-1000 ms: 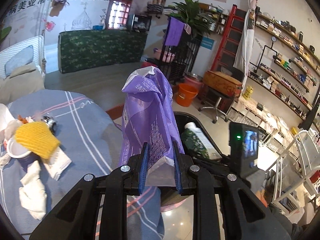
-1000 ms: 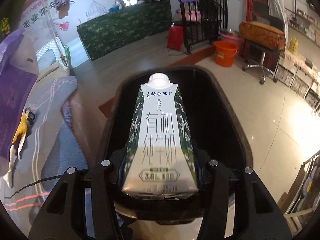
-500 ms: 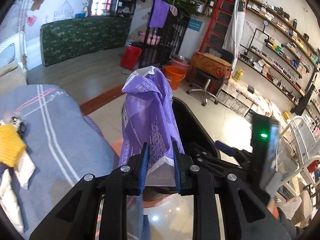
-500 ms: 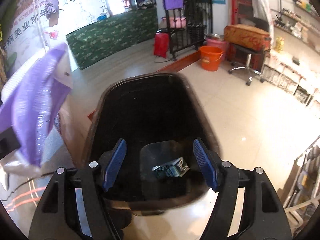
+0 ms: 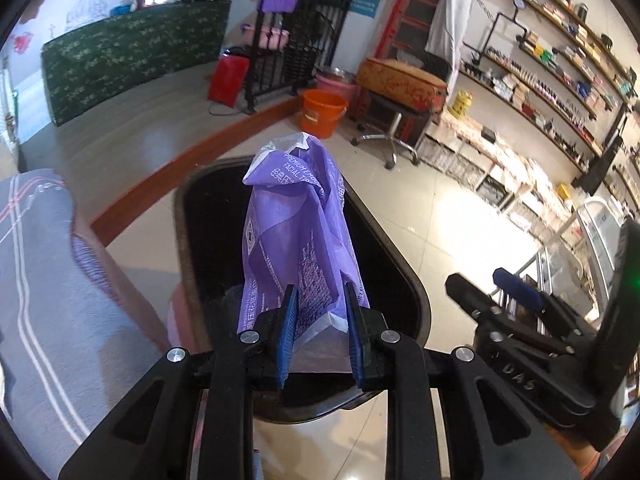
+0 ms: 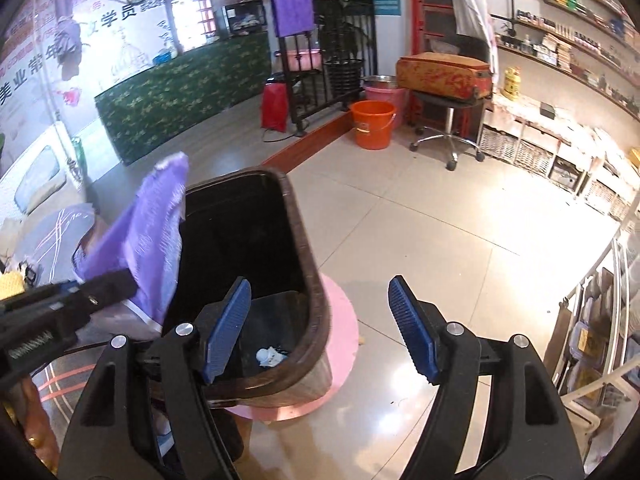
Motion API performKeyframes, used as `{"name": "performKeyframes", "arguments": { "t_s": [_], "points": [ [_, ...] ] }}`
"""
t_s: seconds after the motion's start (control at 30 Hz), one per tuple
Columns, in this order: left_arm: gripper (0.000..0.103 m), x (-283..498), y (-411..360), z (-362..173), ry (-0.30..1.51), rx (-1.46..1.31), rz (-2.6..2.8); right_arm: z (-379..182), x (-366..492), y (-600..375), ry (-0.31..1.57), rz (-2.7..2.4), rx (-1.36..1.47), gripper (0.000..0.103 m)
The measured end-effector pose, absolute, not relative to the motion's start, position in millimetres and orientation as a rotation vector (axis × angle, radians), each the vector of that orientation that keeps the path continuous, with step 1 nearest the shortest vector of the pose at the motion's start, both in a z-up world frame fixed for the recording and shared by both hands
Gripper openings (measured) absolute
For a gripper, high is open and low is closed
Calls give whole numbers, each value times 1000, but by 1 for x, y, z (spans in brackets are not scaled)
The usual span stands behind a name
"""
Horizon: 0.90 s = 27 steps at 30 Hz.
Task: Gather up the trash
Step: 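Open the left tool to drop the purple bag into the bin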
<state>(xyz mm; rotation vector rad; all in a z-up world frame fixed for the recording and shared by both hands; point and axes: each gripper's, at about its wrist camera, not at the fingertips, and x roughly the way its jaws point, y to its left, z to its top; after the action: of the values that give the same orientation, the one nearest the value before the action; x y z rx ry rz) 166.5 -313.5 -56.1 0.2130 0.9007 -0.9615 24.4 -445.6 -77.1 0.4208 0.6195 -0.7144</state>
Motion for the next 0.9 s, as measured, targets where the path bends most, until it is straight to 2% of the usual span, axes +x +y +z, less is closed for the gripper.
{"name": "performKeyframes", "arguments": {
  "t_s": [0.07,0.13,0.17,0.2,0.43,0.47,0.9],
  "points": [
    [24,167,-317,-57,899,229,-960,-77,22,-449,619,-724,428,73],
    [40,166,-321,-58,905,244,-964,-77,19,-451,616,-733,433,73],
    [58,168,-320,-58,901,247,-958,-77,18,-451,615,-736,433,73],
    [67,167,-318,-57,888,241,-953,-76,18,-451,615,-738,433,73],
    [87,161,-287,-37,799,250,-884,-74,21,-446,603,-720,436,76],
    [93,160,-277,-33,781,241,-866,-75,25,-443,605,-708,438,78],
    [95,173,-172,0,719,155,-648,-55,88,-369,612,-496,337,80]
  ]
}}
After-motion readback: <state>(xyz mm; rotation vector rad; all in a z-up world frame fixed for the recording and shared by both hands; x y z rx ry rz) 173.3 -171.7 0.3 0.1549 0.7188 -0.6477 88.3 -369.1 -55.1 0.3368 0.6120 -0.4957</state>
